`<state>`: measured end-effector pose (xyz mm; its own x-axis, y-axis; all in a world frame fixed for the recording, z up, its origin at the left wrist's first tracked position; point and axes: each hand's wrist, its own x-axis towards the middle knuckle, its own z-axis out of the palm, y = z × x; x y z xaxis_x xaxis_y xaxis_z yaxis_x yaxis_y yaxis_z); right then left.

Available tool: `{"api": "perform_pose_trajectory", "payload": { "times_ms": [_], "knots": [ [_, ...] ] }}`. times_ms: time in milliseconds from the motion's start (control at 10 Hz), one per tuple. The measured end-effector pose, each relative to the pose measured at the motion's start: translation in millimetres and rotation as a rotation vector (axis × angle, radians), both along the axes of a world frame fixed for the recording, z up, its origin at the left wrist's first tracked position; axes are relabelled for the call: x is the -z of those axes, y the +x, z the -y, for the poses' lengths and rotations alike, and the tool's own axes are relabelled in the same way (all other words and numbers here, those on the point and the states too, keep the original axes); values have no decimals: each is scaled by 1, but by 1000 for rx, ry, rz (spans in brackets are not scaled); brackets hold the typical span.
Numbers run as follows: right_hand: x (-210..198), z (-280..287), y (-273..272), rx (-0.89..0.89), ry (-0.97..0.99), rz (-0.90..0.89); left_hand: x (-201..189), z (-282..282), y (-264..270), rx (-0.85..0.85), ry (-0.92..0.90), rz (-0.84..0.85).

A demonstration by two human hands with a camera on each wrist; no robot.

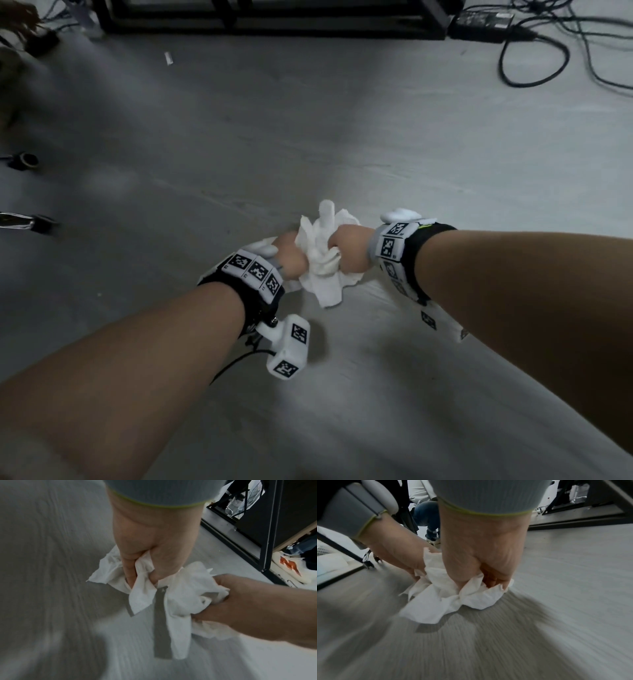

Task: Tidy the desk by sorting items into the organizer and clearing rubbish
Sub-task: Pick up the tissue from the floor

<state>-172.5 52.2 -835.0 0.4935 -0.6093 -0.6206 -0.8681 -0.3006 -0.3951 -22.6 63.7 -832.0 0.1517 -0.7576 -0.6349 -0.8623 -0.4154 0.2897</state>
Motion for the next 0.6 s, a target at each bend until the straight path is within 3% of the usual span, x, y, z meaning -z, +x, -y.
{"api": "perform_pose_trajectory", "payload": {
  "times_ms": [100,200,300,400,600],
  "knots": [
    [1,0,-8,251,59,159,-13,2,-4,-88,97,-263],
    [-7,4,-23,595,101,383,-31,4,-15,-291,151,-567],
    [-28,3,-38,806,158,508,-40,13,-39,-371,58,-544],
    [-41,7,-43,811,181,457,-66,14,-66,-418,71,-652],
    [-96,-13,-78,858,158,373,-105,3,-108,-286,7,-435]
  ]
}}
